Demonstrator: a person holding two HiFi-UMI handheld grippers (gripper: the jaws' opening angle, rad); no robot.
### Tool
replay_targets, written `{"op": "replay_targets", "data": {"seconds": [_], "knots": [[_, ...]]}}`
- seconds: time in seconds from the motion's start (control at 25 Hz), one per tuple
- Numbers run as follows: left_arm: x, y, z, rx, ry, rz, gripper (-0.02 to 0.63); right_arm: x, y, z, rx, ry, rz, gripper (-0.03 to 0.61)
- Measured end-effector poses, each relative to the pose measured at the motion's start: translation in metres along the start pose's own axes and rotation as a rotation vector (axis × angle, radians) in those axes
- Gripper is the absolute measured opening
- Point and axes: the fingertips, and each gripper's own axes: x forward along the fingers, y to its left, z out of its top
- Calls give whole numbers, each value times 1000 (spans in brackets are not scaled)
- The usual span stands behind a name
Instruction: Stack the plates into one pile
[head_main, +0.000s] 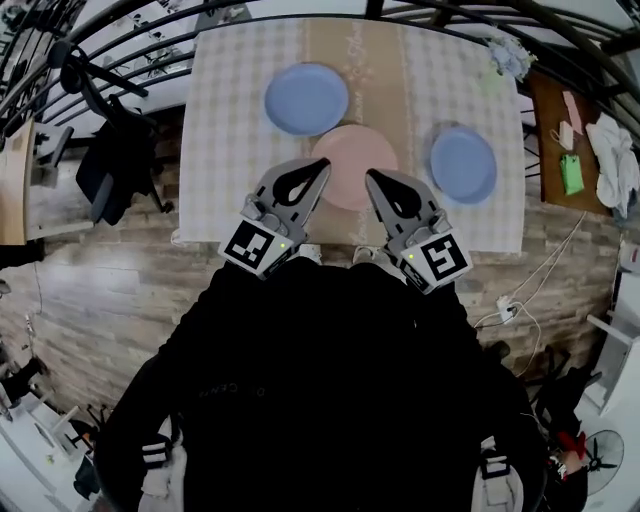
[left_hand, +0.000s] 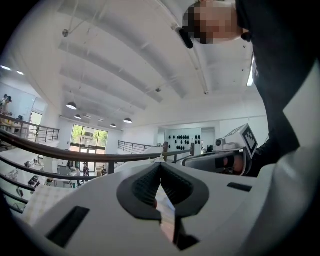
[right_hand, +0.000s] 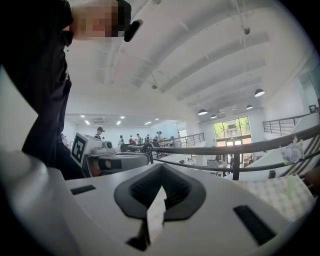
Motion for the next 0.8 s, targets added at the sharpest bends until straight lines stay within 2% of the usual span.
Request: {"op": "replay_targets", "data": {"seconds": [0.12, 0.32, 0.6, 0.8], "knots": [[11, 5, 1, 17, -1, 45, 20, 7, -16, -5, -7, 22, 41, 6], [24, 10, -6, -7, 18, 103, 20, 15, -39, -15, 13, 48, 93, 6], [32, 18, 2, -24, -36, 177, 19, 25, -63, -28, 32, 101, 139, 7], [30, 22, -1, -25, -19, 224, 20, 36, -74, -41, 23, 147, 174, 8]]}}
